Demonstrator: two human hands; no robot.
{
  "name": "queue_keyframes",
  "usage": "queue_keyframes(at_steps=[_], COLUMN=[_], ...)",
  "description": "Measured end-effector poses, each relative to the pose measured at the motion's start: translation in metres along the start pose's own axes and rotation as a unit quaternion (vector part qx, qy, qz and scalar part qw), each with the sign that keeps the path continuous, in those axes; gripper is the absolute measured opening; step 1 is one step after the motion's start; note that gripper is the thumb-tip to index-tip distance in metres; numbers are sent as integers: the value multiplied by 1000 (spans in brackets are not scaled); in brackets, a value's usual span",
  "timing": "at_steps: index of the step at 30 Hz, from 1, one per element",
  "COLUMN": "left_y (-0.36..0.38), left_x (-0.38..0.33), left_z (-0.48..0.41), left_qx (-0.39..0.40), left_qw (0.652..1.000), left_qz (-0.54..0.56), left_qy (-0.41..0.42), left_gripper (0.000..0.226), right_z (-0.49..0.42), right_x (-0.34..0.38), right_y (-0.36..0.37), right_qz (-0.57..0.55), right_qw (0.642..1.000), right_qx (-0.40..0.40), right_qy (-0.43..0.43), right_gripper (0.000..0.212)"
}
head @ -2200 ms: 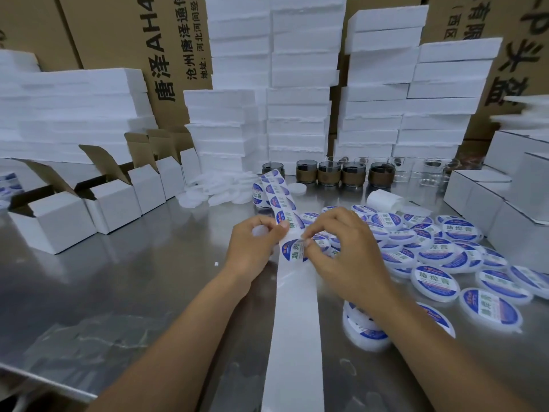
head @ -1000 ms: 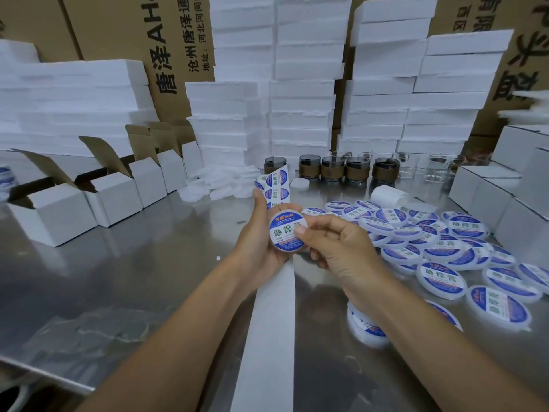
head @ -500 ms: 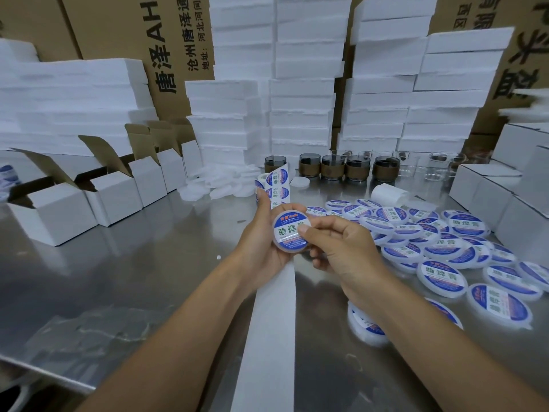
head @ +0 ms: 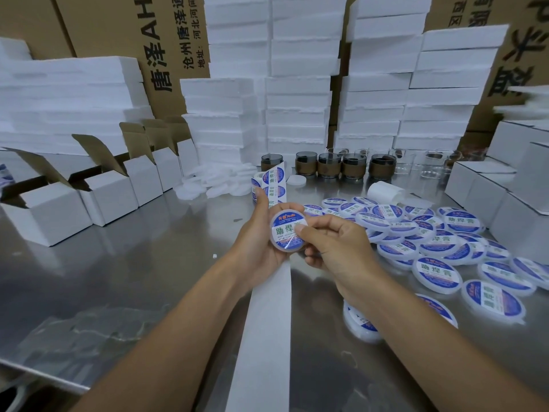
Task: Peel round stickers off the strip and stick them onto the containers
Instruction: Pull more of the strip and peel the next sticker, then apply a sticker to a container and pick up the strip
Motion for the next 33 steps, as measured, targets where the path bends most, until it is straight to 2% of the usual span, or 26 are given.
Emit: queue_keyframes(at_steps=[8,15,21,25,30,33], left_y=[1,1,7,7,5,4], left_x=[1,1,-1,-1,-1,-2], left_z=[0,0,3,5,5,5], left_qx=[2,0,41,56,45,41], left_qw=[1000,1000,998,997,994,993], left_qz=[-3,-15,-43,-43,-90,-89], left_qy=[3,2,35,38,51,59], left_gripper=[68,65,29,24,13,13], right_z=[-2,-2,1,3,5,3], right_x=[-1,4,11,14,18,13], right_y=[-1,-3,-2,-3,2,5], right_qz=[10,159,201,213,313,364], right_qw=[1000,974,958,953,913,895], right_qx=[-9,-54,-67,-68,-35,2], right_qy=[-24,-153,-191,-202,-257,-257], right_gripper=[11,17,11,12,12,18])
Point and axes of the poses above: each hand's wrist, its own z-axis away from the middle knuckle, its own y-axis out of the palm, x = y × z, the point moved 6 cm from there along -z, towards the middle knuckle, and after that the axes turned 6 degrees about -y, right-handed, at the moved point
